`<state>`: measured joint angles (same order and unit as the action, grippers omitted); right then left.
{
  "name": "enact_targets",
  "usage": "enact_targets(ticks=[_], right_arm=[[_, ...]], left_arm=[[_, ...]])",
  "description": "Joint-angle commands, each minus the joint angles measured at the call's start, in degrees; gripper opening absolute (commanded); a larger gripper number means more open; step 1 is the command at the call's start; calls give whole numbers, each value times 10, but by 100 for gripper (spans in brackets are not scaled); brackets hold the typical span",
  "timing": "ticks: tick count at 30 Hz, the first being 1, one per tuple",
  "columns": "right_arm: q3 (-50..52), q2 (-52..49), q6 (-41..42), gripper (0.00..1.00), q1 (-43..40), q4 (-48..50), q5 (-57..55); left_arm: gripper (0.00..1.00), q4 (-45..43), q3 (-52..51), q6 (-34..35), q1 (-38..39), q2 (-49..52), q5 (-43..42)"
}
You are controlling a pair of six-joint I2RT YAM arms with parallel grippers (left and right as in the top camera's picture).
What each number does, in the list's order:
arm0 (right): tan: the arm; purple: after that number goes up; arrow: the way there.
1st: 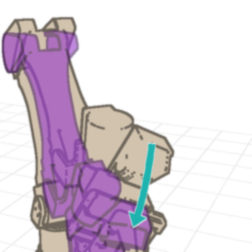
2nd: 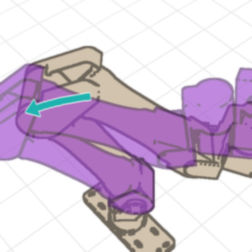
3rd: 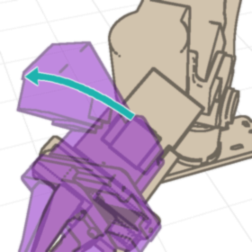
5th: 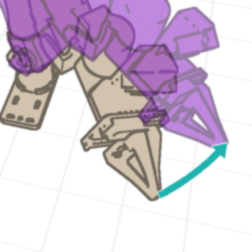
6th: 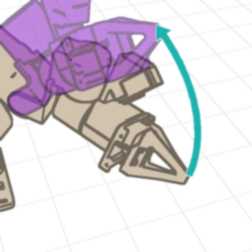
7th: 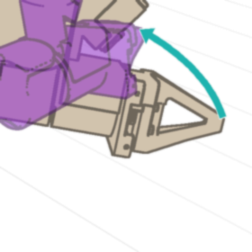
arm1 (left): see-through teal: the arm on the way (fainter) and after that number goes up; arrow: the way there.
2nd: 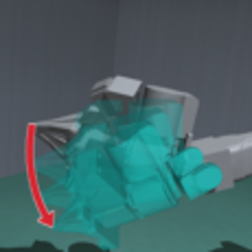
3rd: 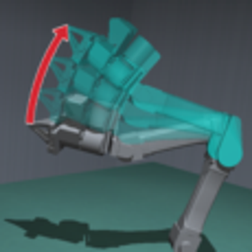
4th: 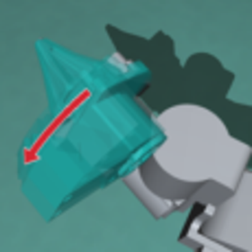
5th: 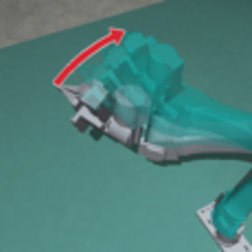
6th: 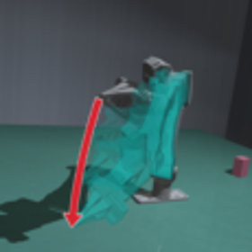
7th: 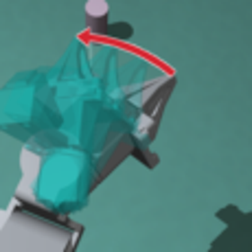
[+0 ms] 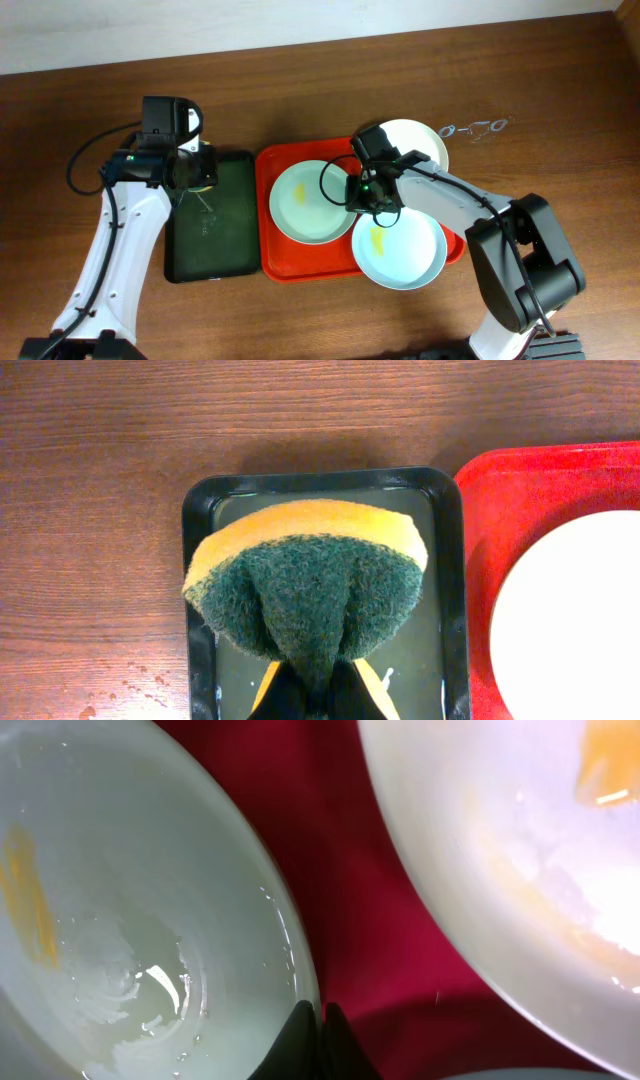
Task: Clean dirty plates on tray and stack at the side
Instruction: 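Lift the sponge with the left gripper out of the black tray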
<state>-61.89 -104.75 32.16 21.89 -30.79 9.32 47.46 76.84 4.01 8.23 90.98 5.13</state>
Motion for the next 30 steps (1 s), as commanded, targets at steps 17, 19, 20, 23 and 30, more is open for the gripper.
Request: enact_targets(ticks=[17, 19, 20, 23, 30], right_arm=[[6, -6, -11, 4, -2, 9, 32], [6, -6, -10, 4, -2, 13, 30], [6, -6, -11, 5, -2, 18, 28], [6, -6, -10, 5, -2, 18, 27], [6, -6, -10, 4, -2, 1, 38]], left_arm=[[0, 1, 15, -19, -1, 16, -15], [0, 1, 15, -19, -1, 17, -26], [0, 1, 15, -19, -1, 18, -26], [0, 1, 15, -19, -1, 19, -26], [0, -23, 15, -19, -1, 19, -23]])
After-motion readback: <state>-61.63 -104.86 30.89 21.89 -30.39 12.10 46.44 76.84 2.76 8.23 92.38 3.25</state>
